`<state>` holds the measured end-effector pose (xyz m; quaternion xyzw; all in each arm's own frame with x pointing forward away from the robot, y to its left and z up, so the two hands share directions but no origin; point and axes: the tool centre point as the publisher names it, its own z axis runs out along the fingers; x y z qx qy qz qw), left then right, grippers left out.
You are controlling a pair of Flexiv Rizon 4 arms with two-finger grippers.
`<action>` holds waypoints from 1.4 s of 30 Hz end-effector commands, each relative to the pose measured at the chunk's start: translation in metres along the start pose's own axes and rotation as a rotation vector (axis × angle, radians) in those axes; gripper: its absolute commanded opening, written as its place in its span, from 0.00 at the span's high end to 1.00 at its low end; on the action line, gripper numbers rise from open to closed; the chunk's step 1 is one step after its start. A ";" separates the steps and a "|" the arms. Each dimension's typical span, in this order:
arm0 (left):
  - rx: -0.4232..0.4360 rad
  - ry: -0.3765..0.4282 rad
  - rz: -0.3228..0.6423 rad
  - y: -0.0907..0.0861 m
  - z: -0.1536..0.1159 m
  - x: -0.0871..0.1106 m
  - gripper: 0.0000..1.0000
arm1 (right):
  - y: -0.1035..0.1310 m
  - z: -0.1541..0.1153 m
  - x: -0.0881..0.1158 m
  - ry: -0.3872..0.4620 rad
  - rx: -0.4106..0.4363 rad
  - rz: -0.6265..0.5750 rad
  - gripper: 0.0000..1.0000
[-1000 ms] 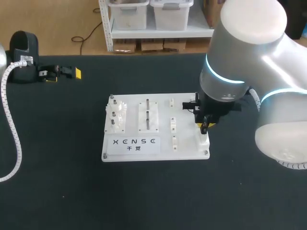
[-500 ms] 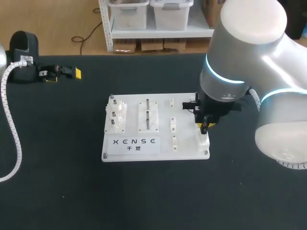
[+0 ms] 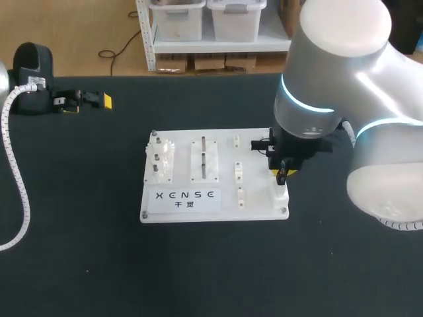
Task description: Insert the USB connector, Ethernet cable, and multi-pin plug into their matching sockets one by one.
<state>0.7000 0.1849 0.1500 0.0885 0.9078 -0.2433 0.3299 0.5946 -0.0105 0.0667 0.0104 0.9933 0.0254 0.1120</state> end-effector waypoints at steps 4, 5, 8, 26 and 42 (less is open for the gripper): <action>0.000 0.000 0.000 0.000 0.000 0.000 0.00 | 0.006 -0.004 -0.006 0.019 0.022 -0.004 1.00; 0.000 0.000 0.000 0.000 0.000 0.000 0.00 | 0.006 -0.005 -0.007 0.017 0.020 -0.003 1.00; 0.000 0.000 0.000 0.000 0.000 0.000 0.00 | 0.006 -0.009 -0.009 0.012 0.018 -0.002 1.00; 0.000 0.000 0.000 0.000 0.000 0.000 0.00 | 0.002 -0.007 -0.004 0.041 0.040 -0.013 1.00; 0.000 0.000 0.000 0.000 0.000 0.000 0.00 | 0.000 0.000 -0.004 0.063 0.063 0.003 1.00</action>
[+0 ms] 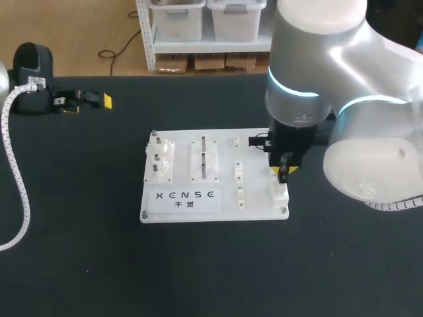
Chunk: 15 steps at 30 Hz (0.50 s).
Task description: Insert the USB connector, Ethernet cable, and multi-pin plug into their matching sockets one by one.
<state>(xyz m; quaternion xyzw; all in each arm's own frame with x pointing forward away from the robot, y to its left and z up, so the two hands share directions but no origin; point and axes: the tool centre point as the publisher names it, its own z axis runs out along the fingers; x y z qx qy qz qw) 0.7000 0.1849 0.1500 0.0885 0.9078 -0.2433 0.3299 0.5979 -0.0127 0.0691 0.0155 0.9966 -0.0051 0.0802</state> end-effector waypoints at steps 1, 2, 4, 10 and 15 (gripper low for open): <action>0.000 0.000 0.000 0.000 0.000 0.000 0.00 | 0.002 0.001 -0.001 0.000 0.000 -0.003 1.00; 0.000 0.000 0.000 0.000 0.000 0.000 0.00 | 0.003 0.001 -0.001 0.000 0.000 -0.004 1.00; 0.000 0.000 0.000 0.000 0.000 0.000 0.00 | 0.003 0.001 -0.001 0.000 0.000 -0.005 1.00; 0.000 0.000 0.000 0.000 0.000 0.000 0.00 | 0.002 0.004 0.000 -0.004 0.006 -0.006 1.00; 0.000 0.000 0.000 0.000 0.000 0.000 0.00 | 0.001 0.004 0.002 0.005 0.003 -0.007 1.00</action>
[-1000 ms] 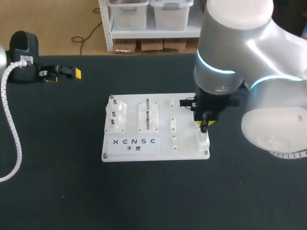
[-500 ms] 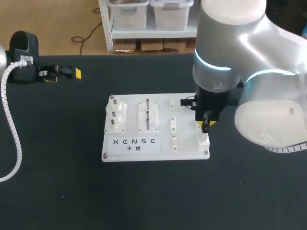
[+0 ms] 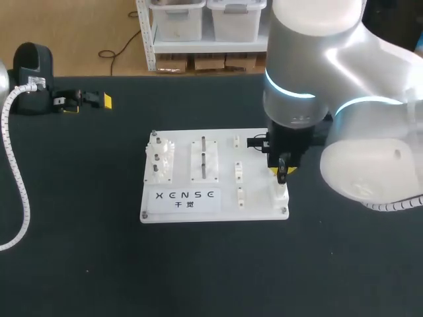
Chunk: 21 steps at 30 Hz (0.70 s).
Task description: Insert the USB connector, Ethernet cable, and multi-pin plug into their matching sockets one by one.
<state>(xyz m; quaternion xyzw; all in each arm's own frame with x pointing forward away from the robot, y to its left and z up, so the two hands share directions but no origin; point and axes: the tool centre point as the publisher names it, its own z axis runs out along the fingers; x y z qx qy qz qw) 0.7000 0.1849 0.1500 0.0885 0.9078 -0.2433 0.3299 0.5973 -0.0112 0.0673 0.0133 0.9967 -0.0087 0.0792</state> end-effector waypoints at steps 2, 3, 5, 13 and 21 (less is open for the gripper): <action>0.000 0.000 0.000 0.000 0.000 0.000 0.00 | 0.000 0.001 0.001 0.000 -0.008 -0.004 1.00; 0.000 0.000 0.000 0.000 0.000 0.000 0.00 | 0.000 0.000 0.001 -0.001 -0.010 -0.004 1.00; 0.000 0.000 0.000 0.000 0.000 0.000 0.00 | 0.000 0.000 0.001 -0.004 -0.012 -0.005 1.00; 0.000 0.000 0.000 0.000 0.000 0.000 0.00 | -0.001 -0.001 0.001 -0.006 -0.008 -0.007 1.00; 0.000 0.000 0.000 0.000 0.000 0.000 0.00 | -0.001 -0.001 0.001 -0.006 -0.009 -0.006 1.00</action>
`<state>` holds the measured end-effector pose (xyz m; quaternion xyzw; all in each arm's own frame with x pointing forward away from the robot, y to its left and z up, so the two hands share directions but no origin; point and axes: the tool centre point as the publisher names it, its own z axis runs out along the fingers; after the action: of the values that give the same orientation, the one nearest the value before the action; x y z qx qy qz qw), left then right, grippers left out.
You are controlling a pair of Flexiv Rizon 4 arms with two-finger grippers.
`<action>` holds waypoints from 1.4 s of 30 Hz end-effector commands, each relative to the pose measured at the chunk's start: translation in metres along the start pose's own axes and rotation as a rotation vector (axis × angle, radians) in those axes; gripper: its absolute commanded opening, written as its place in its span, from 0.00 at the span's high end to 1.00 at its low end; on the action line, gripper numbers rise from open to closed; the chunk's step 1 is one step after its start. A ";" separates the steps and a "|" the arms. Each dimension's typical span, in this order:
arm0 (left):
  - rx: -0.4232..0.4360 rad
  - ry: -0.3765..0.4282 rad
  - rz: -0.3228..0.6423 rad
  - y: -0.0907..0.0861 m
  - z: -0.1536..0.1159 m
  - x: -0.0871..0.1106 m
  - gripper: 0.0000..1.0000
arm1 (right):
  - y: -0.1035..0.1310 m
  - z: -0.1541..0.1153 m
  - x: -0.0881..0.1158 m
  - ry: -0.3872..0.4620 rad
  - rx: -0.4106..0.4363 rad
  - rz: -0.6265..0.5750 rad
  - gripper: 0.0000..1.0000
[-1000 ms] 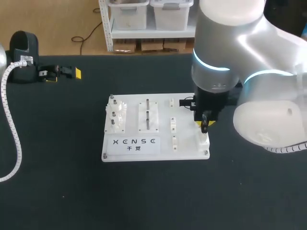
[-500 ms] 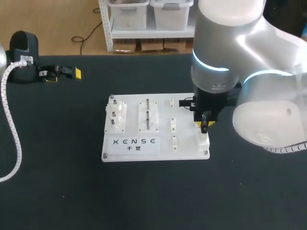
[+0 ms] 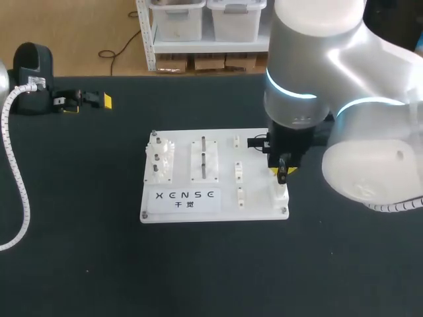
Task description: Insert the USB connector, Ethernet cable, and multi-pin plug into their matching sockets one by one.
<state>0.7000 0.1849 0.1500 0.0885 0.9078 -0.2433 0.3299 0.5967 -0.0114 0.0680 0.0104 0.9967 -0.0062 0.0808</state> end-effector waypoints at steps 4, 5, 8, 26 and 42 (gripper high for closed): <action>0.000 0.000 0.000 0.000 0.000 0.000 0.00 | -0.001 -0.001 0.001 -0.005 -0.006 -0.006 1.00; 0.000 0.000 0.000 0.000 0.000 0.000 0.00 | -0.001 -0.001 0.001 -0.006 -0.006 -0.007 1.00; 0.000 0.000 0.000 0.000 0.000 0.000 0.00 | 0.000 -0.001 0.001 -0.007 -0.002 -0.009 1.00; 0.000 0.000 0.000 0.000 0.000 0.000 0.00 | -0.001 -0.001 0.001 -0.003 0.000 -0.008 1.00; 0.000 0.000 0.000 0.000 0.000 0.000 0.00 | -0.002 0.007 0.002 0.000 0.013 -0.007 1.00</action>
<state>0.7000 0.1849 0.1500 0.0885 0.9078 -0.2433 0.3299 0.5953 -0.0138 0.0665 0.0078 0.9966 -0.0131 0.0813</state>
